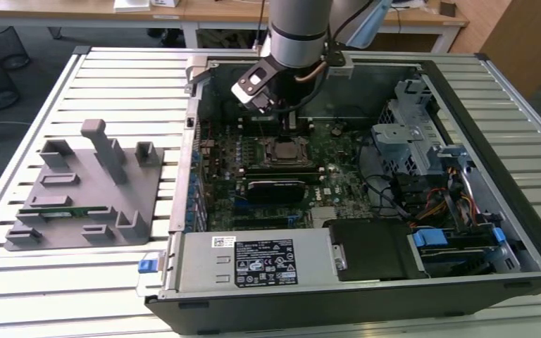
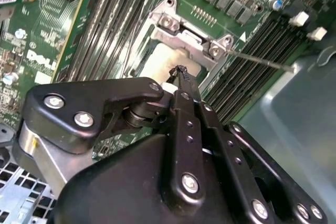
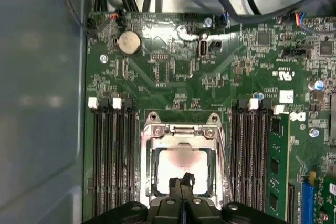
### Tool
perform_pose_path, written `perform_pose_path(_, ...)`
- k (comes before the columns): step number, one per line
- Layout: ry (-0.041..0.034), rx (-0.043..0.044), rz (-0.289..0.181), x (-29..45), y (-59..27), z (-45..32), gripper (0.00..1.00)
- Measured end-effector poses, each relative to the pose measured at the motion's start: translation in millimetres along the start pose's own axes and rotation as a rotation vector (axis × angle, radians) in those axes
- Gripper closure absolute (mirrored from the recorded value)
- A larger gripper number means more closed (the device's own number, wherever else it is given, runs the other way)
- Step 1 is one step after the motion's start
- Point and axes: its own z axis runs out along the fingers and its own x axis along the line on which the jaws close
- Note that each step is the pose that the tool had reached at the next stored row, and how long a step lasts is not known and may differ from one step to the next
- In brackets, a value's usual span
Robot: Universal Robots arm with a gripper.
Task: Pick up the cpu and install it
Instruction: 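Close the cpu cover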
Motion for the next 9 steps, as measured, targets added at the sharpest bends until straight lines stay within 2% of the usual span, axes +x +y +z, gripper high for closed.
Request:
perform_pose_path(6, 0.0000, 0.0002, 0.000, 0.0, -10.8, 8.5, 0.89)
perform_pose_path(9, -0.0001, 0.0002, 0.000, 0.0, -13.5, 12.9, 0.89)
